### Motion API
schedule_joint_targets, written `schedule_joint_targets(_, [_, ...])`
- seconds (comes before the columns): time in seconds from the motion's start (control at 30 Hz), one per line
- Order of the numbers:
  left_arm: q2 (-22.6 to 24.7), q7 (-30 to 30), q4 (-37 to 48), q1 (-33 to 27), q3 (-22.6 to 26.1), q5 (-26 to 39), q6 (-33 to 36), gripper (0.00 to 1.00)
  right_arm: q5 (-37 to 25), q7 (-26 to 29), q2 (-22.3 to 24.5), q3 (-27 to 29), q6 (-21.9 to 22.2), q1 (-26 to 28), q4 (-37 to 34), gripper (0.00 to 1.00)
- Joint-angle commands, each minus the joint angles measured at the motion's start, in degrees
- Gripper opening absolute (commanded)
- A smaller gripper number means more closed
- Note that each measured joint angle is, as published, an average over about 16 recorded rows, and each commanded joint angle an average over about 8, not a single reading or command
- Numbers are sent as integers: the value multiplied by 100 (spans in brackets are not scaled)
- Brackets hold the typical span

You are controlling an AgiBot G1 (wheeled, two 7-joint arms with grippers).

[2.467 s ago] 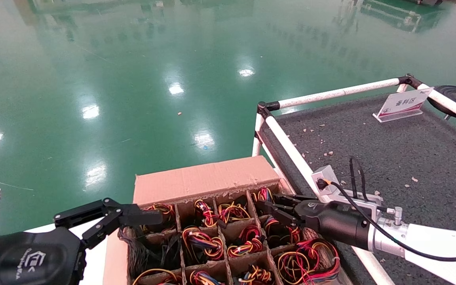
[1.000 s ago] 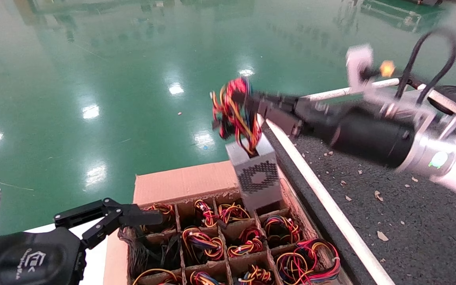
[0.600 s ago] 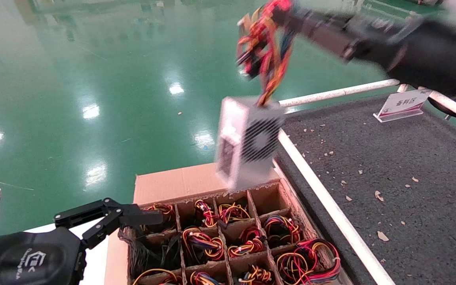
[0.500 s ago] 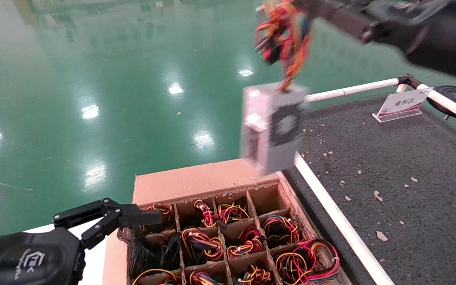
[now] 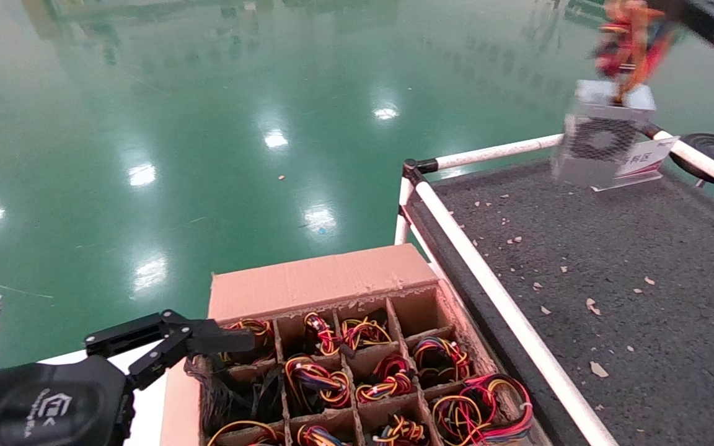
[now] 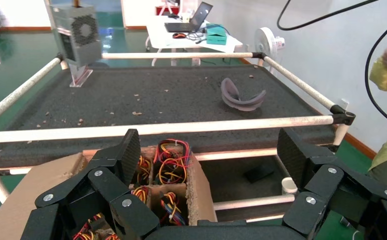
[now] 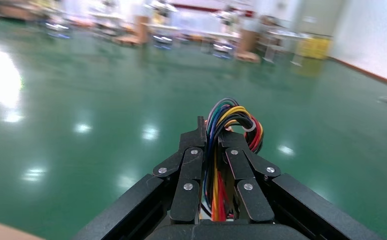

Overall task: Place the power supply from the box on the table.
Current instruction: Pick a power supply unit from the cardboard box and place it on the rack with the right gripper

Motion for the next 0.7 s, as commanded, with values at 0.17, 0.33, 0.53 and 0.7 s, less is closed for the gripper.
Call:
schedule_joint_targets(0.17, [-1, 1, 0, 0, 2, -1, -1, 100, -252, -271, 276, -157, 434, 117, -184, 0])
schedule_joint_targets(0.33, [-1, 2, 0, -1, 4, -2, -2, 100, -426, -477, 354, -274, 646, 74, -248, 0])
schedule_joint_targets(0.53, [-2, 3, 0, -1, 5, -4, -2, 100, -549, -684, 363, -358, 817, -55, -304, 0])
schedule_joint_targets(0.7, [-3, 4, 0, -2, 7, -5, -3, 100, -569, -801, 339, -373, 806, -189, -328, 0])
